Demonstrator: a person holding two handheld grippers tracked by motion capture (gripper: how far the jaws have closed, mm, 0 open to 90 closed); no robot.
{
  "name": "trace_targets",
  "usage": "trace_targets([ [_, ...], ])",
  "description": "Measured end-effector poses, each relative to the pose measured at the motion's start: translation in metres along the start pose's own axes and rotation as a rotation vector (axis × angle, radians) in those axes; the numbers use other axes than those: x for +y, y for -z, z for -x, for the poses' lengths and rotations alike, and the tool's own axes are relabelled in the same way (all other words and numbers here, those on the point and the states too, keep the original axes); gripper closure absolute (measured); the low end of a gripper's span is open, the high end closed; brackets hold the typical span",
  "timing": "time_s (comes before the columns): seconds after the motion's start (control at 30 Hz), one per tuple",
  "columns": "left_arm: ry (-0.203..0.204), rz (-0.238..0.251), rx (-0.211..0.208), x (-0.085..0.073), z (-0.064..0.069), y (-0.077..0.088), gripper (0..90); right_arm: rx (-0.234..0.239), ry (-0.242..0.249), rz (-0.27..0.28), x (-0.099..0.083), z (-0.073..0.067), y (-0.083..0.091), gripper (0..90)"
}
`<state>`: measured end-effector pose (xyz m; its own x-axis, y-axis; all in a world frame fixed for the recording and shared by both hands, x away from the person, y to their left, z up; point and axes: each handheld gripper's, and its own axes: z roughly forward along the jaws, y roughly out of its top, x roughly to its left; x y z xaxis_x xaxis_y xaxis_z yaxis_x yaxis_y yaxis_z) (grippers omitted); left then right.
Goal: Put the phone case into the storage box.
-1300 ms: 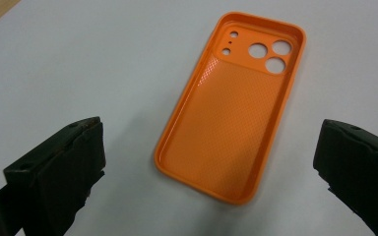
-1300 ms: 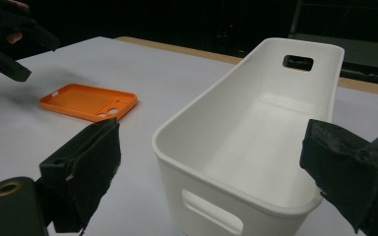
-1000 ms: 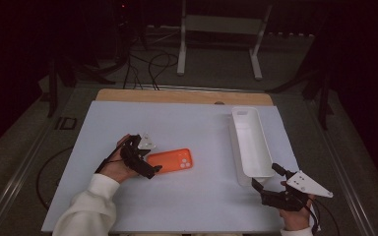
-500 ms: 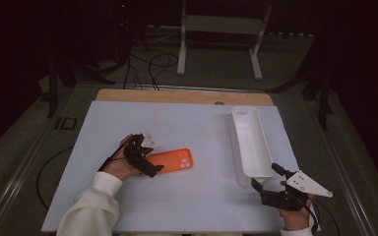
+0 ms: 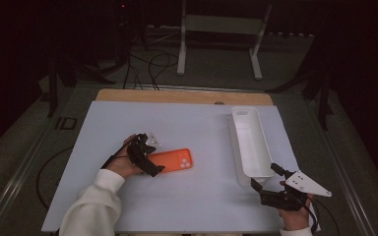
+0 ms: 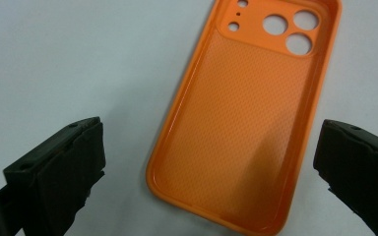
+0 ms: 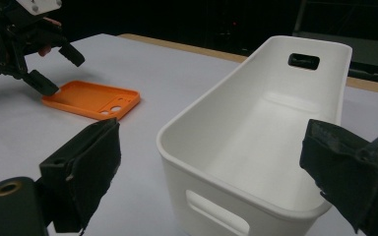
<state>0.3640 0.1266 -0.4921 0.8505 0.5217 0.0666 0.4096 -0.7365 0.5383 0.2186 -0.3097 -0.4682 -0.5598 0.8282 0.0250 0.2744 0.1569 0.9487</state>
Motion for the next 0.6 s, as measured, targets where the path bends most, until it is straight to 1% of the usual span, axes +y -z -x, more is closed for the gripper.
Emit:
trace_targets([
  [0.1,-0.007,-0.021,-0.002,0.001,0.000,-0.003,0.0,-0.001,-0.001,-0.001,0.000,0.000,0.000,8.4],
  [0.17,-0.006,-0.040,-0.015,0.002,0.000,-0.006,0.0,0.000,0.000,0.000,0.000,0.000,0.000,8.4],
  [0.33,-0.012,-0.060,-0.030,0.002,0.002,-0.010,0.0,0.000,0.001,0.000,0.000,0.000,0.000,8.4],
  [0.5,-0.025,-0.086,-0.043,0.003,0.004,-0.016,0.0,0.002,0.001,0.000,0.000,0.000,0.000,8.4],
  [0.57,-0.027,-0.091,-0.038,0.003,0.005,-0.018,2.2,0.003,0.001,-0.001,0.000,0.000,-0.001,8.4],
  [0.6,-0.026,-0.091,-0.044,0.003,0.005,-0.019,2.2,0.003,0.001,-0.001,0.000,0.000,-0.001,8.4],
])
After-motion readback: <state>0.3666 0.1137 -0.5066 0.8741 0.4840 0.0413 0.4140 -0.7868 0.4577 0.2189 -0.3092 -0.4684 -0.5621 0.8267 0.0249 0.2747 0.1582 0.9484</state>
